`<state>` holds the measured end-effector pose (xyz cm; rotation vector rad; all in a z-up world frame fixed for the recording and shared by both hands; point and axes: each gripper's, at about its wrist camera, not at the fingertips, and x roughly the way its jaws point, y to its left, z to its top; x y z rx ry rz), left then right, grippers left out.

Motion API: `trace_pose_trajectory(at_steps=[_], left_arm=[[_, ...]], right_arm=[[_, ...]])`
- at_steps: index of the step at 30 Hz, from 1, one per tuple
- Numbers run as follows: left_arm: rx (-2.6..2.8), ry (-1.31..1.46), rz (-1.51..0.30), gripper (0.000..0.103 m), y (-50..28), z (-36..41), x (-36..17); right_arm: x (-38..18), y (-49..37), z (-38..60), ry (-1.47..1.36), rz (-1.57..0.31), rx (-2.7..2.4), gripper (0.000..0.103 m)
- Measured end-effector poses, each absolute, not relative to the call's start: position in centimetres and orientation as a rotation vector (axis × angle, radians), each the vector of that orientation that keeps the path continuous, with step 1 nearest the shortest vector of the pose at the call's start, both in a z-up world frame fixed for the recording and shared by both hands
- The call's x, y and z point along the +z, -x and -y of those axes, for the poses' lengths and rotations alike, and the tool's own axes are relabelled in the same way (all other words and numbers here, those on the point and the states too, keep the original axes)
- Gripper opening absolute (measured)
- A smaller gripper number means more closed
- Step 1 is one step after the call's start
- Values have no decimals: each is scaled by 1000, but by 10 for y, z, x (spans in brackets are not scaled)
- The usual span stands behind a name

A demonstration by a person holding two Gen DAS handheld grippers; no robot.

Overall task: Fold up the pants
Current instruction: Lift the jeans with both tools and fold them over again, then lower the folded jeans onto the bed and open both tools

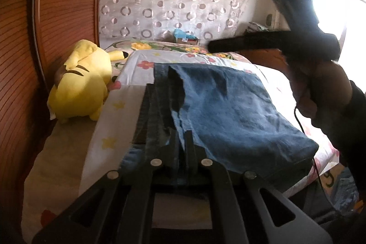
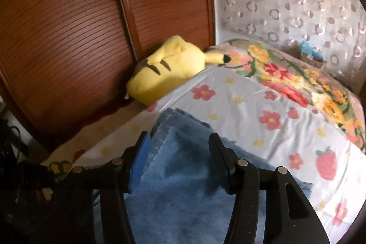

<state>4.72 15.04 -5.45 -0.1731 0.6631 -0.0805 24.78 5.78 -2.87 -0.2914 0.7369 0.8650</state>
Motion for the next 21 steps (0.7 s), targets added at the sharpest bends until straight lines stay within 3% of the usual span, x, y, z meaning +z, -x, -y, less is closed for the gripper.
trace_pose_trajectory(at_steps=[6,9,21], left_arm=[[-72,177,-657,19,-51,-156,-51],[-76,166,-654,20,-52,-150,-49],[-125,134,-653,21,-62,-116,-43]], right_arm=[[-18,-242,-19,291,-719,828,56],[-15,-236,7,289,-702,794,62],[-22,-206,95,241,-698,657,63]])
